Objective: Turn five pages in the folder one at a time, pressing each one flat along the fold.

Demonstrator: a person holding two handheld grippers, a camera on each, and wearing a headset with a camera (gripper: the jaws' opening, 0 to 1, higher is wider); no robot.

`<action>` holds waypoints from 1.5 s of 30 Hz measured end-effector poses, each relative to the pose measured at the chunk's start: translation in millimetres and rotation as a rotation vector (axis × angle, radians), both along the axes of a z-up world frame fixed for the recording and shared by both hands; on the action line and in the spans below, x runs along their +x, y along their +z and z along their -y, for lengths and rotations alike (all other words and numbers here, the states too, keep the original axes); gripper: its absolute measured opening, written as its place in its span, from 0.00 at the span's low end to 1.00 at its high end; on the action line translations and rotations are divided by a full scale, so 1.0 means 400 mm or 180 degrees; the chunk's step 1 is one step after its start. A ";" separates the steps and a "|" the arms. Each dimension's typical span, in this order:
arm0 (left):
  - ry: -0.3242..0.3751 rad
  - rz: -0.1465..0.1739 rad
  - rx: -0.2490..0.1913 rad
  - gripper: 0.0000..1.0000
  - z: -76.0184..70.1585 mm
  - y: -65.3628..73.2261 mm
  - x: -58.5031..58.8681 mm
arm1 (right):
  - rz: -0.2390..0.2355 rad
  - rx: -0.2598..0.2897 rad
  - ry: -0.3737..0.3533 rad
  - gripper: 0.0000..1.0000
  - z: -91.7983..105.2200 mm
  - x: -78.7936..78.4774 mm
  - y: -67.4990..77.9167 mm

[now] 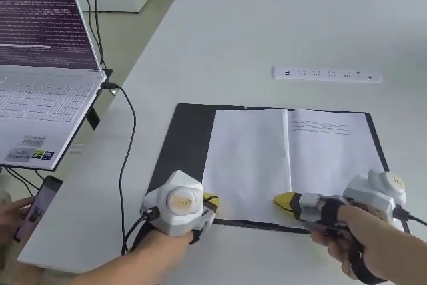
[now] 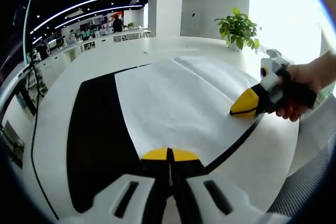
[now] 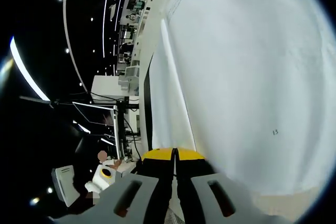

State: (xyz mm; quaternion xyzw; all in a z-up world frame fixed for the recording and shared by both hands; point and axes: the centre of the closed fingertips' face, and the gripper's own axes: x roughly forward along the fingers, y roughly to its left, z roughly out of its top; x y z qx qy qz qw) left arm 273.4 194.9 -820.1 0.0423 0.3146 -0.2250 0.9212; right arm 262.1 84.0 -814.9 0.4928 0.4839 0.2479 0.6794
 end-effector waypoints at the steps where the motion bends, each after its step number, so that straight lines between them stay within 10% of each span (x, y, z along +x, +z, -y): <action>1: 0.0003 -0.0001 -0.0002 0.00 0.000 0.001 -0.001 | -0.0008 0.0008 0.0018 0.00 -0.002 -0.013 -0.002; 11: 0.0010 -0.0011 0.0021 0.00 -0.001 0.004 -0.005 | -0.0086 0.0098 0.0108 0.00 -0.018 -0.099 0.016; 15: 0.0155 -0.0065 -0.0078 0.00 -0.004 0.004 -0.005 | 0.0175 0.0236 -0.0116 0.00 0.002 -0.092 0.080; 21: 0.0136 -0.0361 -0.0170 0.00 0.004 0.016 -0.034 | 0.0856 -0.0453 -0.0344 0.00 0.128 -0.075 0.149; 29: -0.0032 -0.0213 -0.0288 0.26 0.020 0.125 -0.072 | 0.1491 -0.1294 -0.0329 0.06 0.296 -0.103 0.216; 45: -0.0118 0.0173 -0.0319 0.60 0.025 0.324 -0.174 | 0.2123 -0.1997 -0.0309 0.38 0.417 -0.172 0.349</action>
